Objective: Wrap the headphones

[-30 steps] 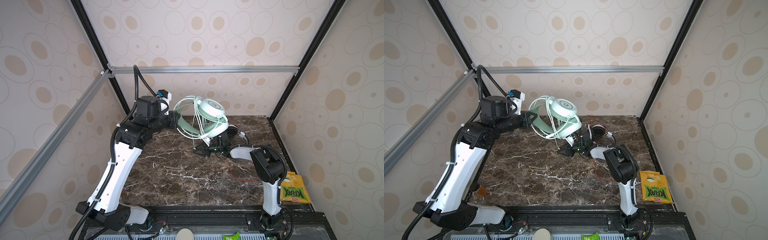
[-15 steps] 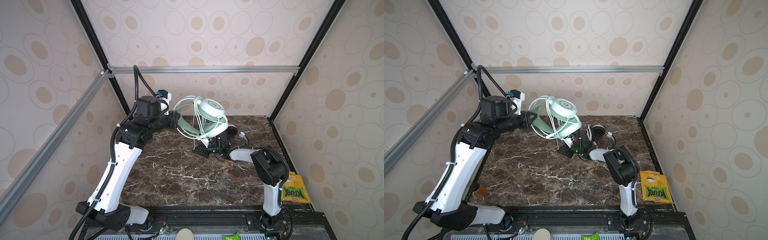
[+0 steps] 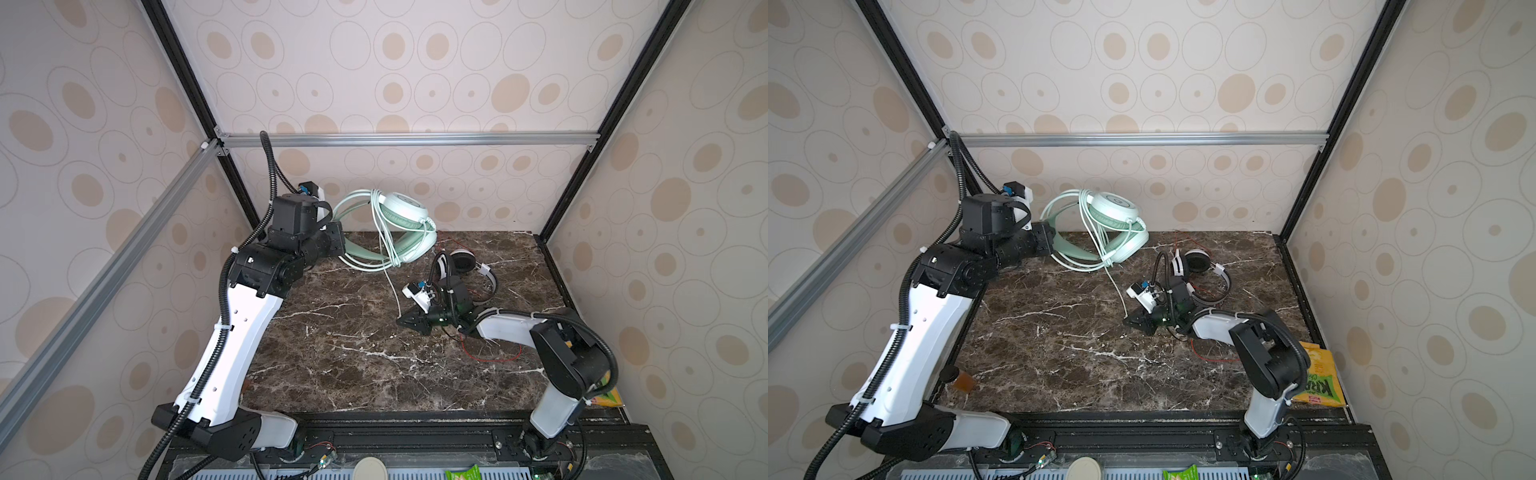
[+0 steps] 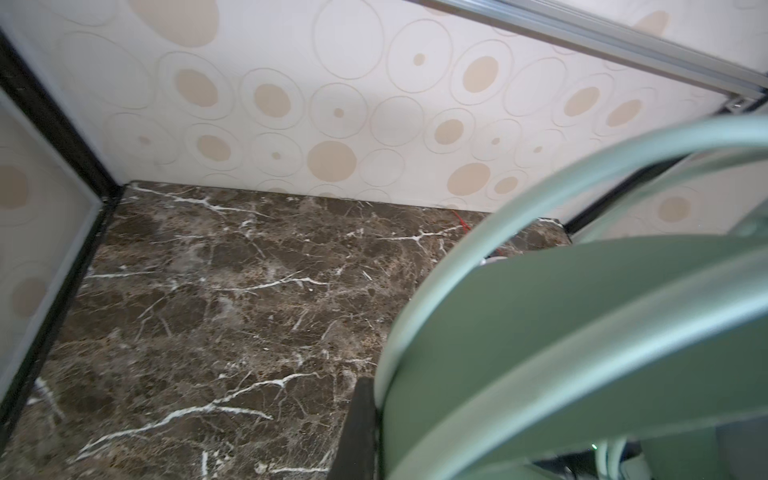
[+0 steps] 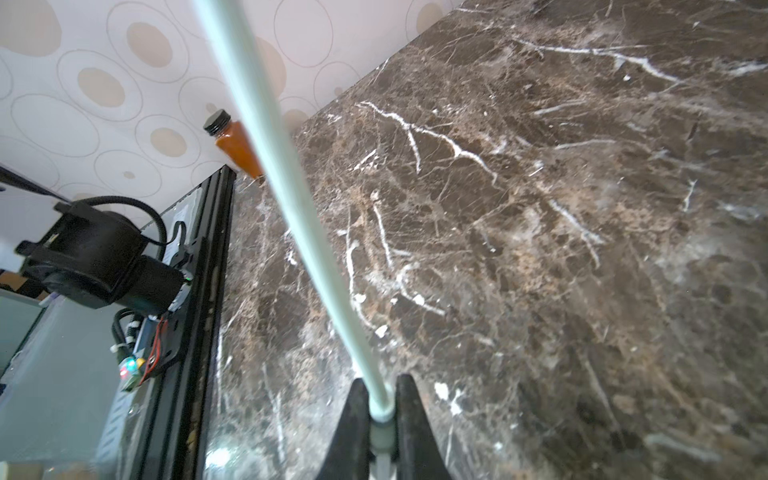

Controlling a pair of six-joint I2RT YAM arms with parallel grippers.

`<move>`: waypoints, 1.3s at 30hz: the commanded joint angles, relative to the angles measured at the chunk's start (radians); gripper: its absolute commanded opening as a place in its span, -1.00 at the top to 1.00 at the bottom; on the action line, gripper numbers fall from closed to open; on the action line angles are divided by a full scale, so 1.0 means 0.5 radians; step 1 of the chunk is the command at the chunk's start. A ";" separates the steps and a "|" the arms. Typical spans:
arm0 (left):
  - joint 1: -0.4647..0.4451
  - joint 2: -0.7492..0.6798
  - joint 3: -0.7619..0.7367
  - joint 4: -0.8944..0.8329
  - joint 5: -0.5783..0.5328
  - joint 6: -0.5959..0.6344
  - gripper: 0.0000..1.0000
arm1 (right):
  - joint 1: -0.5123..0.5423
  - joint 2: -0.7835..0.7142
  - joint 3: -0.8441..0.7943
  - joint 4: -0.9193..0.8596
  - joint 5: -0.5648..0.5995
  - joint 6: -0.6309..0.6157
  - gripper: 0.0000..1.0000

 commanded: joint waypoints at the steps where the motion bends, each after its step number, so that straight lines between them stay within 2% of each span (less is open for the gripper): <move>1: 0.023 0.015 0.082 0.035 -0.284 -0.173 1.00 | 0.124 -0.258 -0.113 -0.398 0.229 -0.105 1.00; 6: 0.029 0.096 0.055 -0.043 -0.449 -0.262 1.00 | 0.354 -0.588 -0.097 -0.933 0.667 -0.276 1.00; 12: 0.030 0.137 -0.099 -0.038 -0.598 -0.298 1.00 | 0.594 -0.837 0.039 -1.443 1.224 -0.378 1.00; 15: 0.030 0.111 -0.228 0.006 -0.672 -0.260 1.00 | 0.699 -0.890 0.169 -1.679 1.532 -0.416 1.00; 21: -0.056 0.120 -0.421 -0.005 -0.874 -0.164 1.00 | 0.794 -0.820 0.595 -2.144 1.954 -0.558 1.00; 26: -0.291 0.171 -0.572 -0.006 -1.185 -0.037 1.00 | 0.803 -0.648 0.991 -2.460 2.182 -0.776 1.00; 28: -0.359 0.184 -0.624 0.013 -1.224 0.063 1.00 | 0.804 -0.591 1.087 -2.496 2.242 -0.879 1.00; 33: -0.489 0.086 -0.847 0.234 -0.995 0.450 1.00 | 0.804 -0.499 1.241 -2.519 2.231 -1.043 1.00; 39: -0.608 0.070 -0.963 0.282 -0.929 0.629 1.00 | 0.802 -0.462 1.303 -2.531 2.133 -1.137 1.00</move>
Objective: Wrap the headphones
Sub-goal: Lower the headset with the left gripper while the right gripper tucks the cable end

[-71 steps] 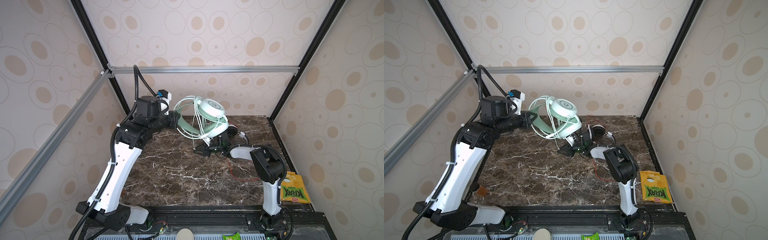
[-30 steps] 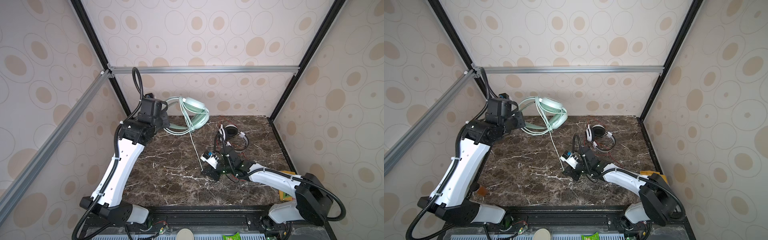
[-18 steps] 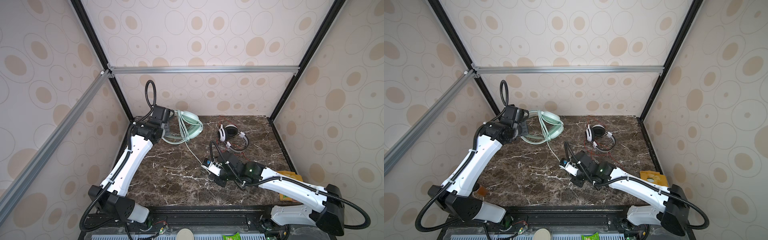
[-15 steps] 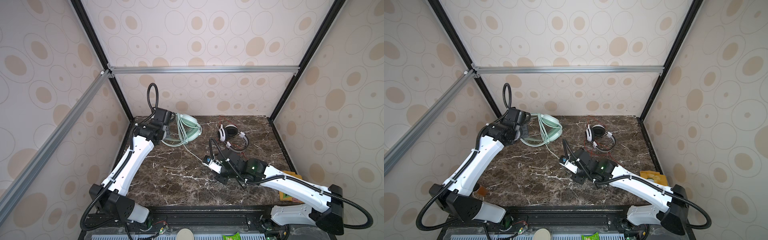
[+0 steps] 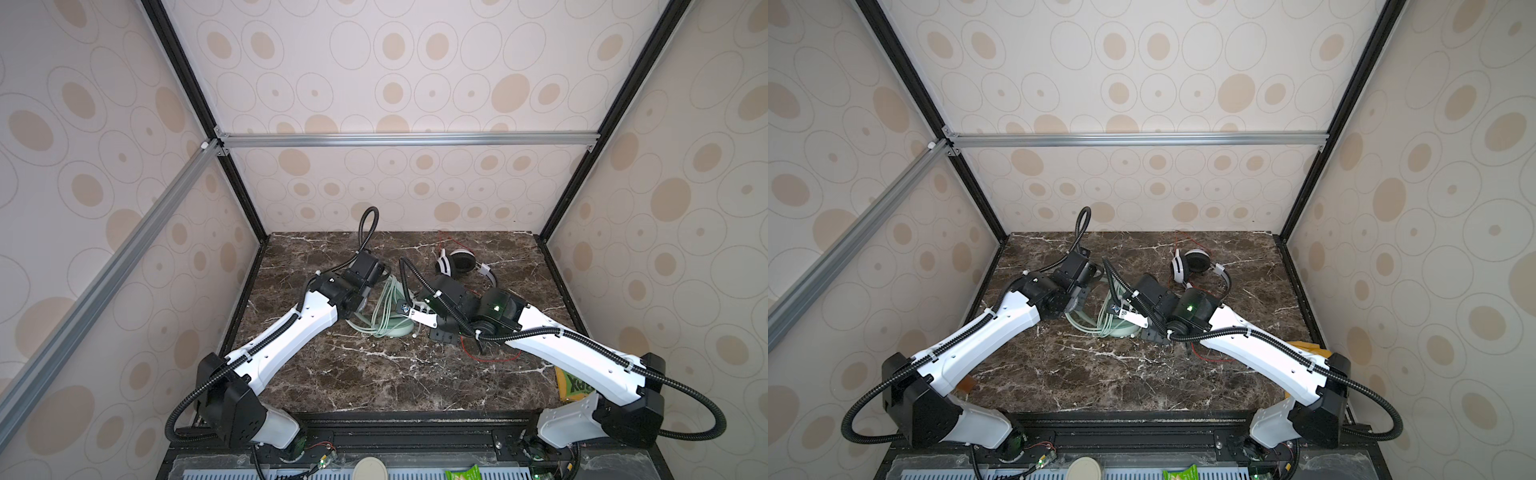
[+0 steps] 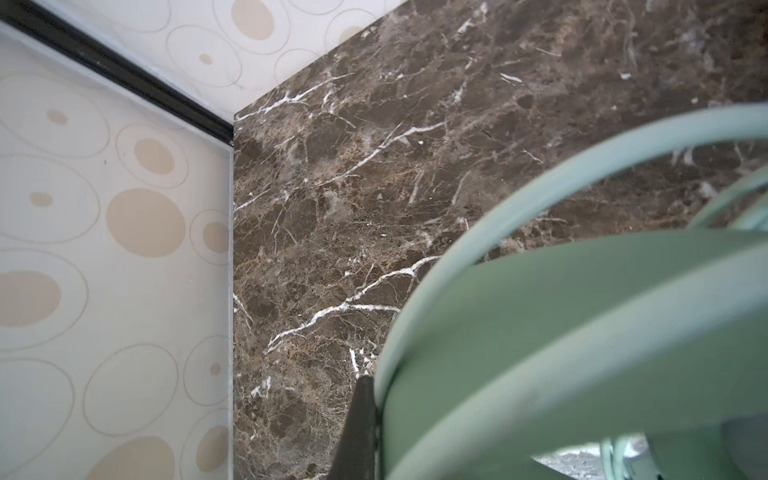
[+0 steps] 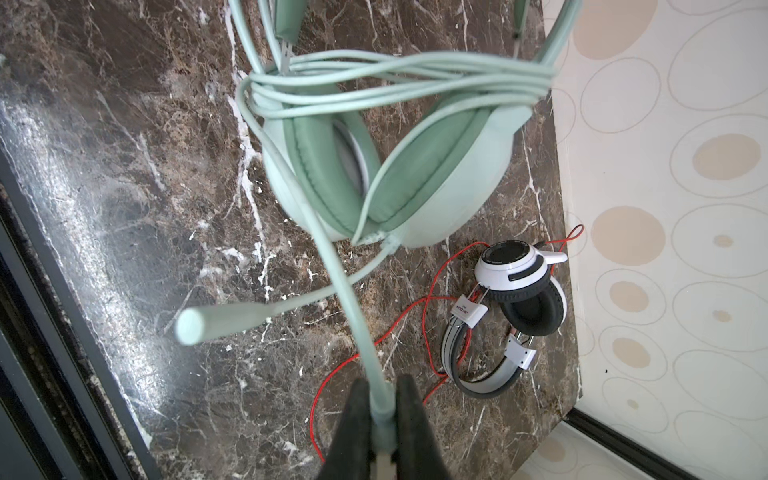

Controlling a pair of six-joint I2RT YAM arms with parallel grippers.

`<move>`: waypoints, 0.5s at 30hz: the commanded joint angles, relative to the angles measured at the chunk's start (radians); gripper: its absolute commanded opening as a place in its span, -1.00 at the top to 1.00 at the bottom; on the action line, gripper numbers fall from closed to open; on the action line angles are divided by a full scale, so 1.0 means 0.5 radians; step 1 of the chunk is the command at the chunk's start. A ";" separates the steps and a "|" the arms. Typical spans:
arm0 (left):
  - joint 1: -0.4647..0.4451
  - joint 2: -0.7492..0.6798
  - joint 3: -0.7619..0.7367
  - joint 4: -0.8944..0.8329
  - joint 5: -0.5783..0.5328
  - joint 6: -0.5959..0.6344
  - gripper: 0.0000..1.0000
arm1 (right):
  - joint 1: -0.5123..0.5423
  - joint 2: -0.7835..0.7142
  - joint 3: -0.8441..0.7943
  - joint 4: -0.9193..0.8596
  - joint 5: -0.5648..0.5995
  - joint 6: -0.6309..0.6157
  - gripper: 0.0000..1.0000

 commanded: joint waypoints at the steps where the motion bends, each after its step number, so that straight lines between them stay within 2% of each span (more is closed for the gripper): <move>1: -0.072 -0.083 0.013 0.170 0.018 0.158 1.00 | 0.016 0.003 0.056 -0.066 -0.037 -0.129 1.00; 7: -0.214 -0.118 -0.100 0.289 0.168 0.292 1.00 | -0.011 -0.051 -0.102 0.191 -0.013 -0.267 1.00; 15: -0.340 -0.194 -0.128 0.339 0.375 0.438 1.00 | -0.186 -0.198 -0.453 0.730 -0.150 -0.436 1.00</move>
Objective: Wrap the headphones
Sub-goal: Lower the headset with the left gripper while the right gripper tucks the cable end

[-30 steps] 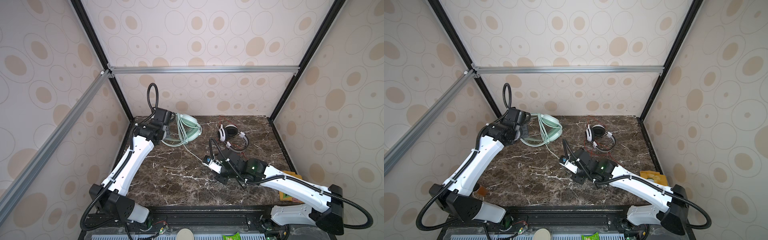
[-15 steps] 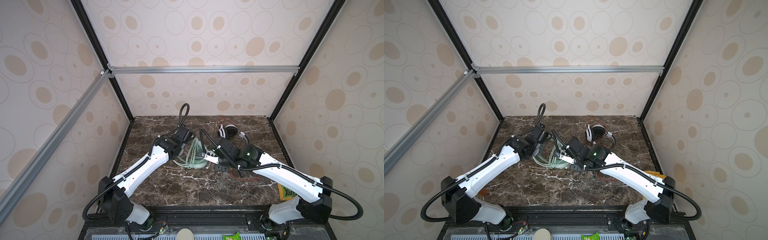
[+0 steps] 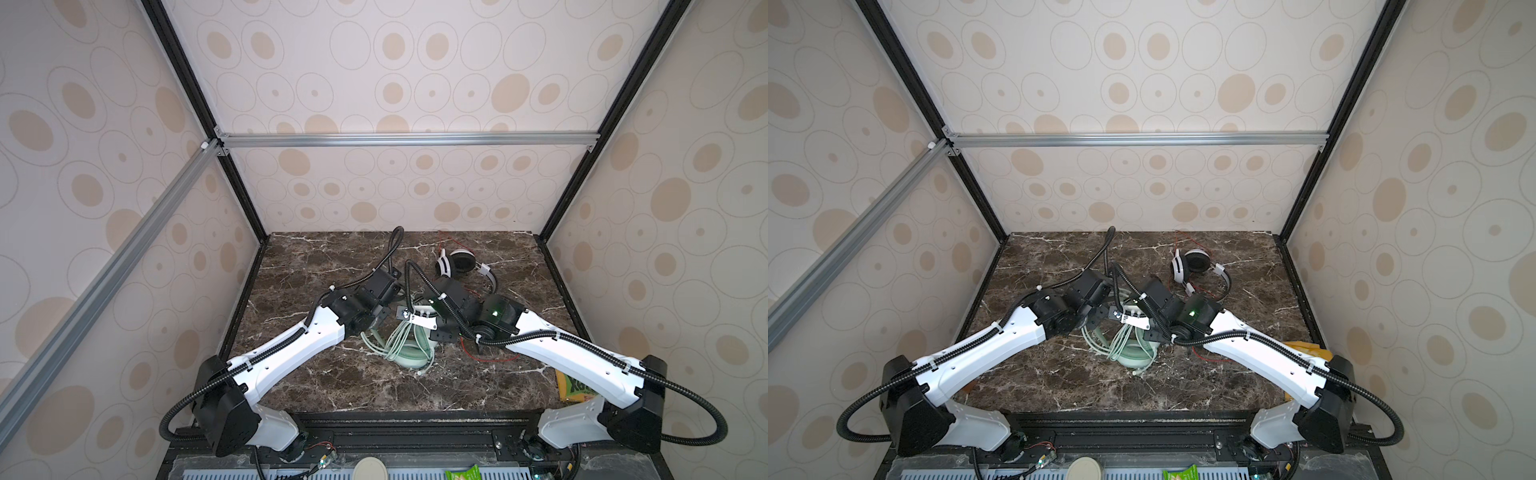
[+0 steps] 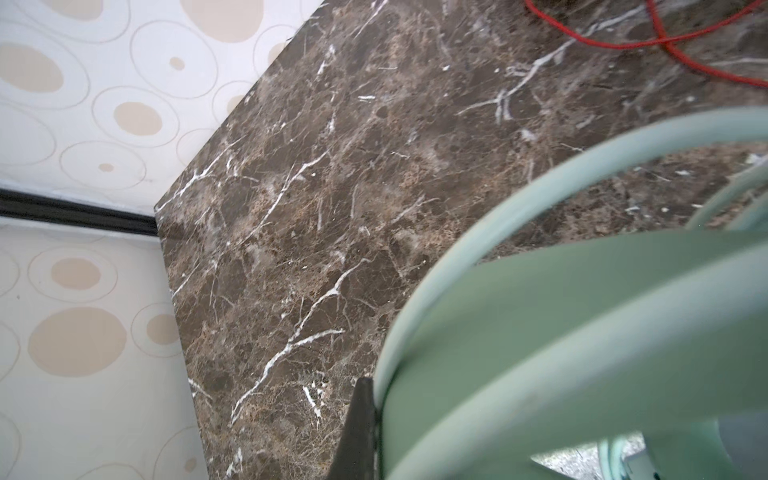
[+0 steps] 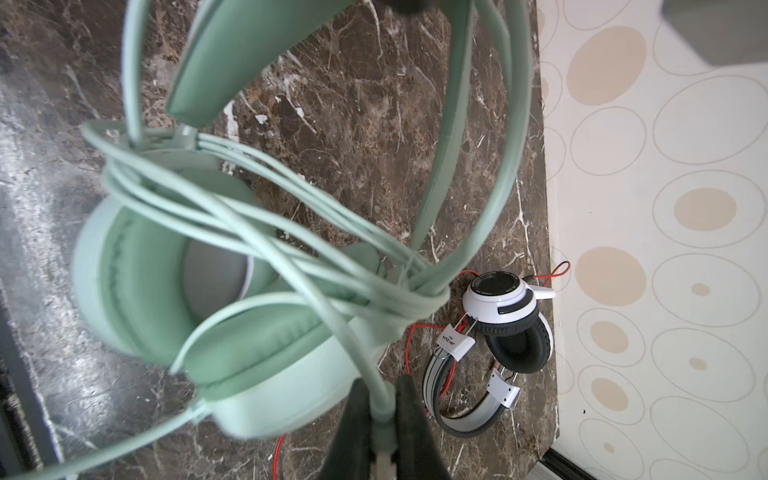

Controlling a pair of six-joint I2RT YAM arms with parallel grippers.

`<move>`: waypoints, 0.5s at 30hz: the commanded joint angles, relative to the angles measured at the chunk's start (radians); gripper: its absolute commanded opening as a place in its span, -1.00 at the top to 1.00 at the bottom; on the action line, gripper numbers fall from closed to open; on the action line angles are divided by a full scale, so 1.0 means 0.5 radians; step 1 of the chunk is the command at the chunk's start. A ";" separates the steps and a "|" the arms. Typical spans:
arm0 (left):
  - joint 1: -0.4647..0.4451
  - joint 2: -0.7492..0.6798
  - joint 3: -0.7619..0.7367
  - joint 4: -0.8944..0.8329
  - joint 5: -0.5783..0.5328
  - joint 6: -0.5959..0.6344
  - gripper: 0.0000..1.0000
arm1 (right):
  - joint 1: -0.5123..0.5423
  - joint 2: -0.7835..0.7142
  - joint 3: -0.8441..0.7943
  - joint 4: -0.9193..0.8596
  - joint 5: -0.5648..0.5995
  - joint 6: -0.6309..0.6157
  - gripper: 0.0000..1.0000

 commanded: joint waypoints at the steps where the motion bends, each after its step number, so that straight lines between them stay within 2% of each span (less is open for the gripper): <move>1: -0.052 -0.100 0.050 0.130 0.138 0.097 1.00 | -0.093 -0.092 -0.107 0.305 -0.087 -0.110 1.00; 7: -0.120 -0.068 0.047 0.046 0.168 0.162 1.00 | -0.292 -0.141 -0.276 0.564 -0.216 -0.079 1.00; 15: -0.153 -0.063 0.078 0.025 0.133 0.149 1.00 | -0.532 -0.140 -0.385 0.597 -0.646 -0.135 1.00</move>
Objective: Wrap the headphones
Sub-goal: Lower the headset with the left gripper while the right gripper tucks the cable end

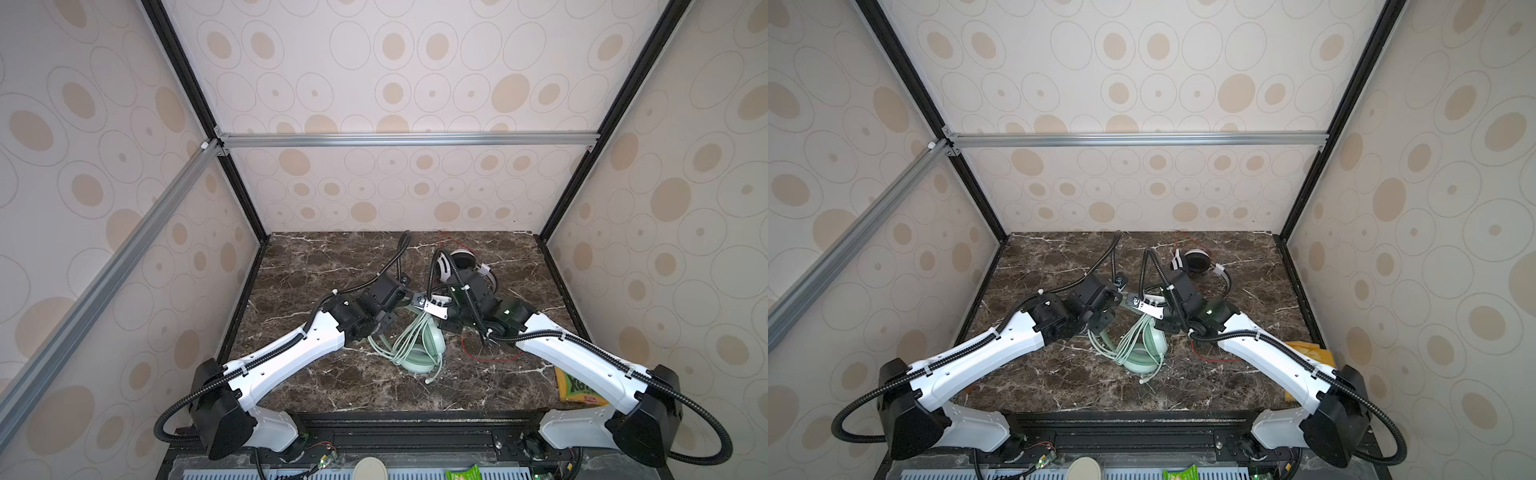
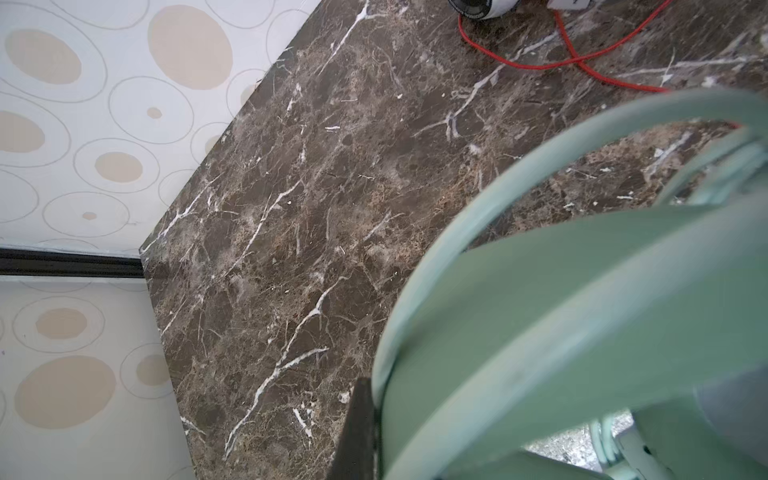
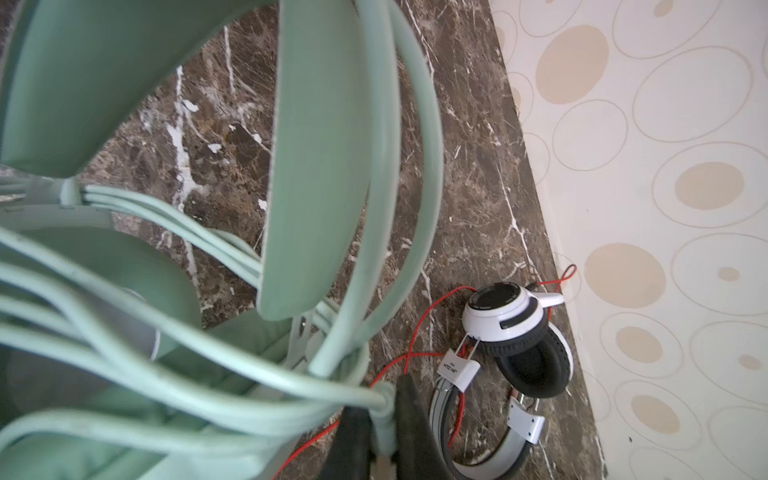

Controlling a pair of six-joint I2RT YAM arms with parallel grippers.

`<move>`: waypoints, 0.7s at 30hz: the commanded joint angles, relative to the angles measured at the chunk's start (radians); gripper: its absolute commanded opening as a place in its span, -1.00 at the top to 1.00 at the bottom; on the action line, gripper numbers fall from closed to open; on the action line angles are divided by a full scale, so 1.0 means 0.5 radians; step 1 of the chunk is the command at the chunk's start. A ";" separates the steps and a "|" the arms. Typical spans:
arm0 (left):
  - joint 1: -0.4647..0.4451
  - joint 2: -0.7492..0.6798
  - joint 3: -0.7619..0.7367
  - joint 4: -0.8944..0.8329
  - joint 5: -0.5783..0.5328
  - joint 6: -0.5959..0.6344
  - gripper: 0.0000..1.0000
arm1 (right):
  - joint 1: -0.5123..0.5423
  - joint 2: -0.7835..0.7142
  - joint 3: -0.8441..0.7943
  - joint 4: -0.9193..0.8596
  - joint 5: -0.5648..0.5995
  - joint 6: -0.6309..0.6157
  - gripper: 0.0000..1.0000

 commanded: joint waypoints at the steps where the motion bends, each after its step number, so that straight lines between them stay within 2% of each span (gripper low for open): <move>1: -0.042 -0.036 0.084 0.010 0.083 0.049 1.00 | -0.133 -0.018 -0.046 0.100 -0.206 -0.018 1.00; 8: -0.045 -0.032 0.121 -0.003 0.137 0.064 1.00 | -0.234 0.044 -0.083 0.136 -0.458 0.009 1.00; 11: -0.044 -0.058 0.133 0.024 0.242 0.081 1.00 | -0.249 0.055 -0.153 0.208 -0.560 0.009 0.96; 15: -0.045 -0.145 0.144 0.095 0.457 0.118 1.00 | -0.255 0.016 -0.290 0.363 -0.816 -0.030 0.96; 21: -0.045 -0.179 0.223 0.085 0.596 0.137 1.00 | -0.264 -0.076 -0.483 0.593 -1.172 -0.088 0.96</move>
